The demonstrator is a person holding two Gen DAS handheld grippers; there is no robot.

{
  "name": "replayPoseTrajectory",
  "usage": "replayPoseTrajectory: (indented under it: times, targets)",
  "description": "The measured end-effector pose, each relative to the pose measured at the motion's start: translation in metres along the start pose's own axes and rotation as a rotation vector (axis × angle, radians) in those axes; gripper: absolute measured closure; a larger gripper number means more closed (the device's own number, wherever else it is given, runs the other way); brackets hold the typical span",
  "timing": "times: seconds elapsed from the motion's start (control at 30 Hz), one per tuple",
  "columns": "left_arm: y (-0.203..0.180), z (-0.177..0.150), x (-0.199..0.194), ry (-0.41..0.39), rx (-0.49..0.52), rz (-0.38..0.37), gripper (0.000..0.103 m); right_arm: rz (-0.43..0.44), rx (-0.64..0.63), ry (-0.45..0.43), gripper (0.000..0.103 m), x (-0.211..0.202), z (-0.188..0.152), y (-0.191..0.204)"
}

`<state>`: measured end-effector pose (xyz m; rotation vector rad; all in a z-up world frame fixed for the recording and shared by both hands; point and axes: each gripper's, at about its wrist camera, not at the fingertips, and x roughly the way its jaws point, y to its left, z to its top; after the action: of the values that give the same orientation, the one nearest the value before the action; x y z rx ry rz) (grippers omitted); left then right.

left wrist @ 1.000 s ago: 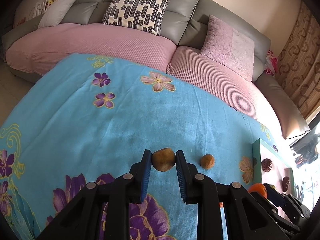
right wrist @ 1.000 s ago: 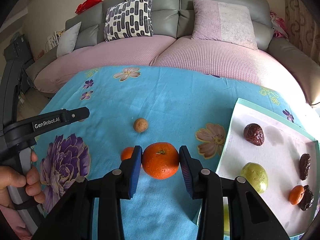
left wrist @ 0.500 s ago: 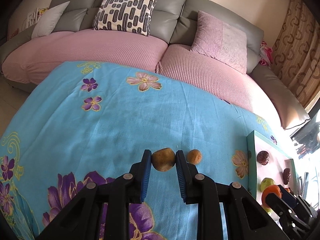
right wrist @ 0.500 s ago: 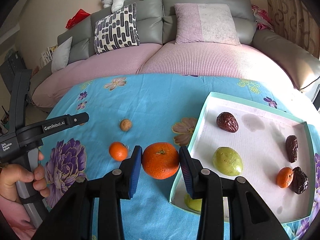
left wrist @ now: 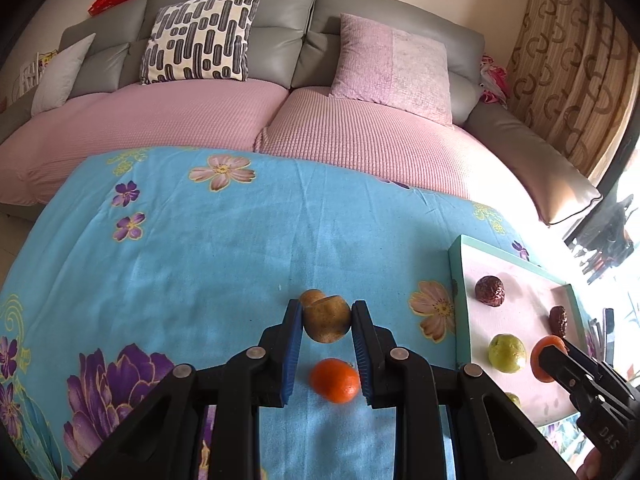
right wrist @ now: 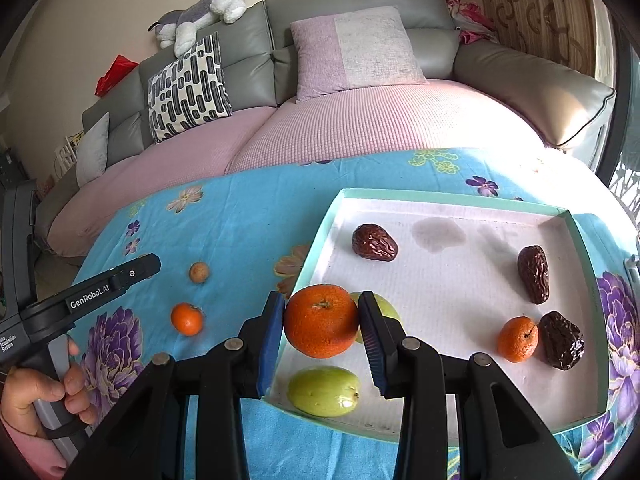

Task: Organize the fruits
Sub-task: 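Carry the orange and the nut into the tray with both grippers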

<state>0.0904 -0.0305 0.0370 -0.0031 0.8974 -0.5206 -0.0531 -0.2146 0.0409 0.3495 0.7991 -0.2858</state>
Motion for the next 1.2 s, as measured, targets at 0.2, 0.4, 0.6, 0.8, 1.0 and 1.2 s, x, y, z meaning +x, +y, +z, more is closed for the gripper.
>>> replayPoseTrajectory:
  times: [0.2, 0.4, 0.6, 0.8, 1.0, 1.2]
  targets:
    - [-0.028, -0.005, 0.001, 0.013, 0.059, -0.041, 0.077, -0.072, 0.081, 0.007, 0.063, -0.007, -0.002, -0.035]
    - [-0.065, -0.015, 0.003, 0.034, 0.134, -0.105, 0.077, -0.154, 0.171, -0.012, 0.063, -0.020, -0.006, -0.076]
    - [-0.105, -0.027, 0.000, 0.054, 0.224, -0.173, 0.077, -0.223, 0.238, -0.038, 0.063, -0.036, -0.010, -0.108]
    - [-0.134, -0.041, 0.005, 0.082, 0.288, -0.209, 0.077, -0.236, 0.250, -0.048, 0.063, -0.045, -0.010, -0.117]
    - [-0.142, -0.048, 0.013, 0.098, 0.310, -0.200, 0.077, -0.236, 0.243, -0.041, 0.063, -0.044, -0.010, -0.115]
    - [-0.141, -0.051, 0.022, 0.103, 0.306, -0.194, 0.077, -0.239, 0.238, 0.000, 0.063, -0.033, -0.012, -0.114]
